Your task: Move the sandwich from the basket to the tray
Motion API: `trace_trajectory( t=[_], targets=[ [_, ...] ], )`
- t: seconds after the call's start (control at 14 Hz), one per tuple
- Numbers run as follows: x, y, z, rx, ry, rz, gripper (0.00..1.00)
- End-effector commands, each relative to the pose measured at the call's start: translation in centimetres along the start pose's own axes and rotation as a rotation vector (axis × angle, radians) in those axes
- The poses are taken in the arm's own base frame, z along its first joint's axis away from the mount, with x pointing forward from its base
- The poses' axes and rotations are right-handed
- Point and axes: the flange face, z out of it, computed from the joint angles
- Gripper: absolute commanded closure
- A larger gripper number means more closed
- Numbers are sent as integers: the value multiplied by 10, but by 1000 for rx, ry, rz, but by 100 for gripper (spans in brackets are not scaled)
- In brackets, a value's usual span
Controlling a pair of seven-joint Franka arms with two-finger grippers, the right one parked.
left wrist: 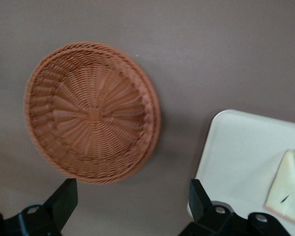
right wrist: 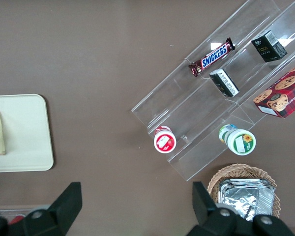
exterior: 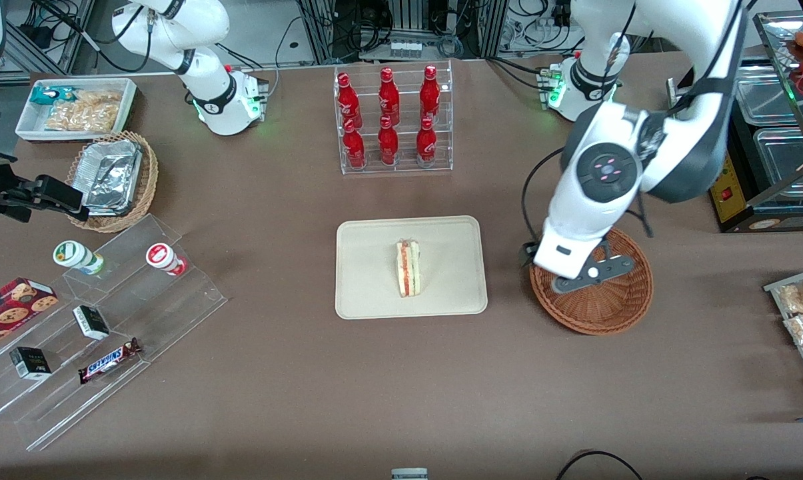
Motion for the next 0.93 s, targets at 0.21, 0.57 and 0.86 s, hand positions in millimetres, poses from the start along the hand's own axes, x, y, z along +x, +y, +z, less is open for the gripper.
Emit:
trace_trajectory(
  t=[0.21,0.57,0.86],
  targets=[
    [-9,-120,-55,-37,-85,228,0],
    [-3,-200,-97,-87,-64,287,0],
    [4,-234,-118,-112,-16,309,0]
  ],
)
